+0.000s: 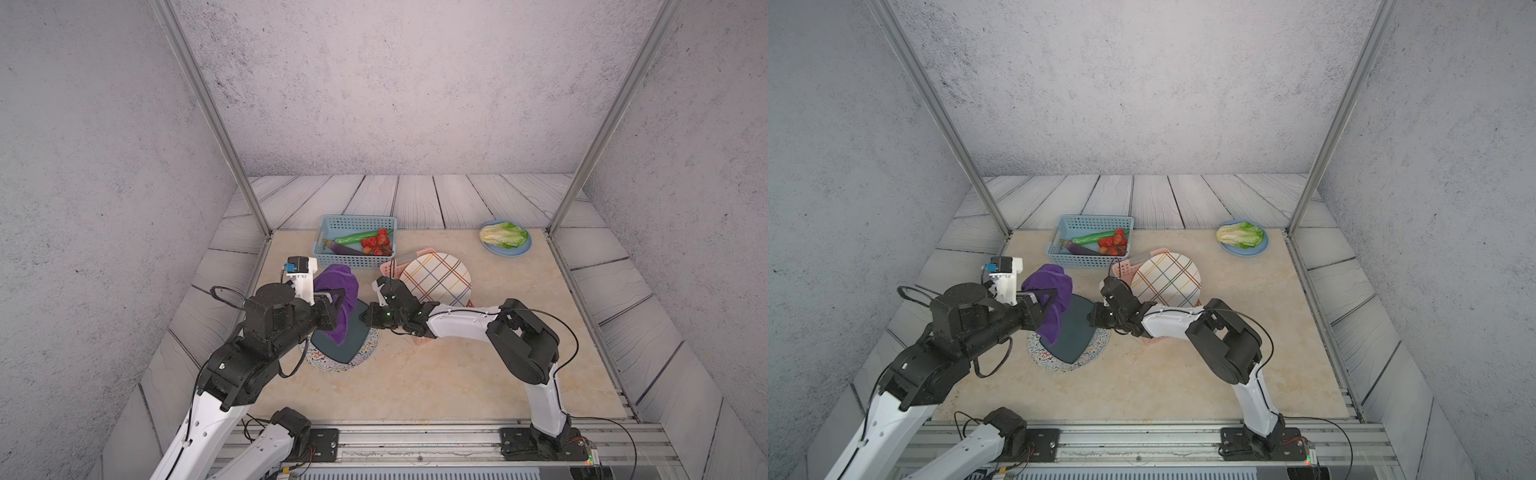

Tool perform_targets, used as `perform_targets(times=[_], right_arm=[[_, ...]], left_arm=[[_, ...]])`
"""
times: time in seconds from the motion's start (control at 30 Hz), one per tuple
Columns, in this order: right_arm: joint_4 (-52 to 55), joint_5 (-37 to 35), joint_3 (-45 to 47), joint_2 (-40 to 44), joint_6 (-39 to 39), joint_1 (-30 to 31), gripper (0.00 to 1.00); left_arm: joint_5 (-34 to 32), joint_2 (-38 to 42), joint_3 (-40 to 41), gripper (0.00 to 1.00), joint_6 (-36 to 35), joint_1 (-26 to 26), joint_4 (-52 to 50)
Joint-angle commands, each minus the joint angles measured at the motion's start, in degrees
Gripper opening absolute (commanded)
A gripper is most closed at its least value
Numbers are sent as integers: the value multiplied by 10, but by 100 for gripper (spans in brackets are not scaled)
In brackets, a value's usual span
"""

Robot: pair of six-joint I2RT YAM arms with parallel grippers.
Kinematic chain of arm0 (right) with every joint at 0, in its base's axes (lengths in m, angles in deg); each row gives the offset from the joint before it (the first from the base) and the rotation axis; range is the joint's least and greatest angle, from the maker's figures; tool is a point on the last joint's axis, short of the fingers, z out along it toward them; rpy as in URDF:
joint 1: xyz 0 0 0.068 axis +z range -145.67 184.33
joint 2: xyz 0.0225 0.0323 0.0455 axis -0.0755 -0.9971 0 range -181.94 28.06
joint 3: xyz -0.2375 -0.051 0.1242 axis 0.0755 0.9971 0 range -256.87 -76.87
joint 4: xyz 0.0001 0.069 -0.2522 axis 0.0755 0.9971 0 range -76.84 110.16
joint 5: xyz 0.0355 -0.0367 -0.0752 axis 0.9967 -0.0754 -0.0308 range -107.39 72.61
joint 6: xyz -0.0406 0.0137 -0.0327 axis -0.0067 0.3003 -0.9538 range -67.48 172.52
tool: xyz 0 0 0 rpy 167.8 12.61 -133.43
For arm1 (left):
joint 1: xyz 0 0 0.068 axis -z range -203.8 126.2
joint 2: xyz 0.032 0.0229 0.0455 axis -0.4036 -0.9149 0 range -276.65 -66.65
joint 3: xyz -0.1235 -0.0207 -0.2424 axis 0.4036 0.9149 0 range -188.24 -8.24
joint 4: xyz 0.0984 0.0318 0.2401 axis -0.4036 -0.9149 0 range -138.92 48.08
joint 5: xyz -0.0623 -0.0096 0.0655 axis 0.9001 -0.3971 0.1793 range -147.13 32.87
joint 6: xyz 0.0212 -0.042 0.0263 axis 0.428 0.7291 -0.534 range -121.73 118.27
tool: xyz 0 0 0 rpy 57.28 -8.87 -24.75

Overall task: Wipe the wet plate dry
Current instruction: Place the plate on the plate, then pick up the plate from the bin.

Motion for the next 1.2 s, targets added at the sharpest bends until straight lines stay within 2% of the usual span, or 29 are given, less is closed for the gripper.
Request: perform_targets(times=[0.0, 0.17, 0.33, 0.43, 0.6, 0.7, 0.77, 0.83, 0.9, 0.97, 1.07, 1.17], right_arm=[[34, -20, -3, -20, -34, 7, 17], [59, -28, 21, -9, -65, 12, 27], [88, -37, 50, 48, -89, 20, 41], [99, -43, 80, 105, -99, 25, 49], [129, -42, 116, 236, -117, 25, 50], [180, -108, 128, 335, -146, 9, 50], [219, -126, 136, 390, -180, -48, 55], [273, -91, 134, 415, -203, -156, 56], [314, -42, 124, 411, -233, -260, 56], [363, -20, 96, 377, -267, -336, 57], [398, 45, 60, 312, -284, -417, 59], [395, 89, 38, 243, -291, -443, 59]], left_arm=[[5, 2, 11, 0, 4, -2, 22], [7, -2, 16, 0, 6, -1, 28], [2, -7, 21, 0, 6, -2, 31], [-1, -11, 25, 0, 4, -2, 34], [-2, -26, 40, 0, 6, -2, 48], [-8, -47, 51, 0, 4, -2, 53], [-9, -72, 58, 0, 3, -2, 61], [-4, -110, 63, 0, 3, -2, 75], [6, -149, 64, 0, 3, -2, 93], [8, -192, 64, 0, 8, -1, 112], [2, -250, 62, 0, 15, -2, 143], [1, -308, 55, 0, 20, -2, 165]])
